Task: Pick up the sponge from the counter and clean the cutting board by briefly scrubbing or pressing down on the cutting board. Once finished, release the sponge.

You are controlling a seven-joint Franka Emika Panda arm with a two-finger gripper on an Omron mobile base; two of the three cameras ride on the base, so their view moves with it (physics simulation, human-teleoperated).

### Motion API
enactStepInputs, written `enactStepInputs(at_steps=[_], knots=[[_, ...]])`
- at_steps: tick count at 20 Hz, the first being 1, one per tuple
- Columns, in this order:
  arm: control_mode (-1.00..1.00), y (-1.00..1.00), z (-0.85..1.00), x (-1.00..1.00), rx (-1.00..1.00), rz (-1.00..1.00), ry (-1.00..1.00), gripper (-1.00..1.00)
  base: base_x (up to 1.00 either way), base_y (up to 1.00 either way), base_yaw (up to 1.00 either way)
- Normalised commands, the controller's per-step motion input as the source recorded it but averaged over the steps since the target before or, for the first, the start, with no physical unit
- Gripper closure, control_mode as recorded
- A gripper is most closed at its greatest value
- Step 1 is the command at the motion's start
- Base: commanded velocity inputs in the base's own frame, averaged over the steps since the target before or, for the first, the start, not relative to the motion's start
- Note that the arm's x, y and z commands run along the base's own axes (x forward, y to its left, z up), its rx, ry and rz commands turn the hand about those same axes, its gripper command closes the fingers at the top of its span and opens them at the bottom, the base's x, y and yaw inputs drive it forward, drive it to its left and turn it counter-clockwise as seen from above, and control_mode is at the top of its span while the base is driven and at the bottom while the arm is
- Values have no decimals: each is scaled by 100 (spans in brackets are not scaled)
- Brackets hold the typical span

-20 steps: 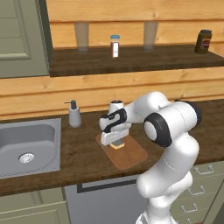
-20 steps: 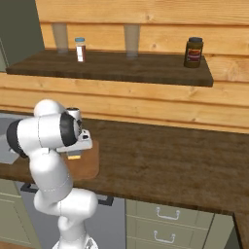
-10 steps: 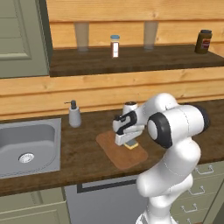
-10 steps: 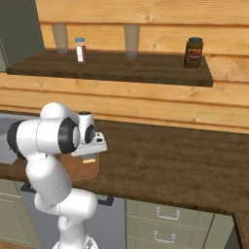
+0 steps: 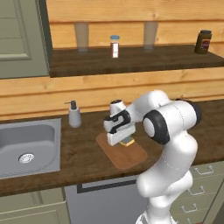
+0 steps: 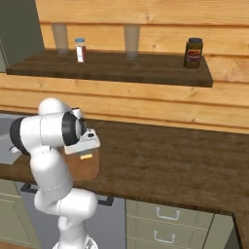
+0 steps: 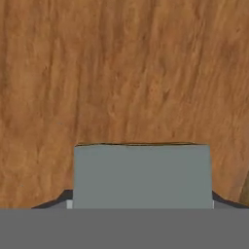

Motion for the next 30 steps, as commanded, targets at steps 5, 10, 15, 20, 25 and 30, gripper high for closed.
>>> enactStepInputs(at_steps=[5, 10, 15, 20, 25, 30], knots=[[-100, 77, -35, 9, 25, -17, -17, 100, 0, 0, 0], [-100, -82, 13, -73, 0, -1, -26, 100, 0, 0, 0], [-100, -100, -4, -100, 0, 0, -25, 100, 0, 0, 0], [-100, -100, 15, -37, 0, 0, -21, 100, 0, 0, 0], [-100, -94, 0, 0, 0, 0, -7, -100, 0, 0, 0], [-100, -50, 0, 7, 0, 3, -1, -100, 0, 0, 0]])
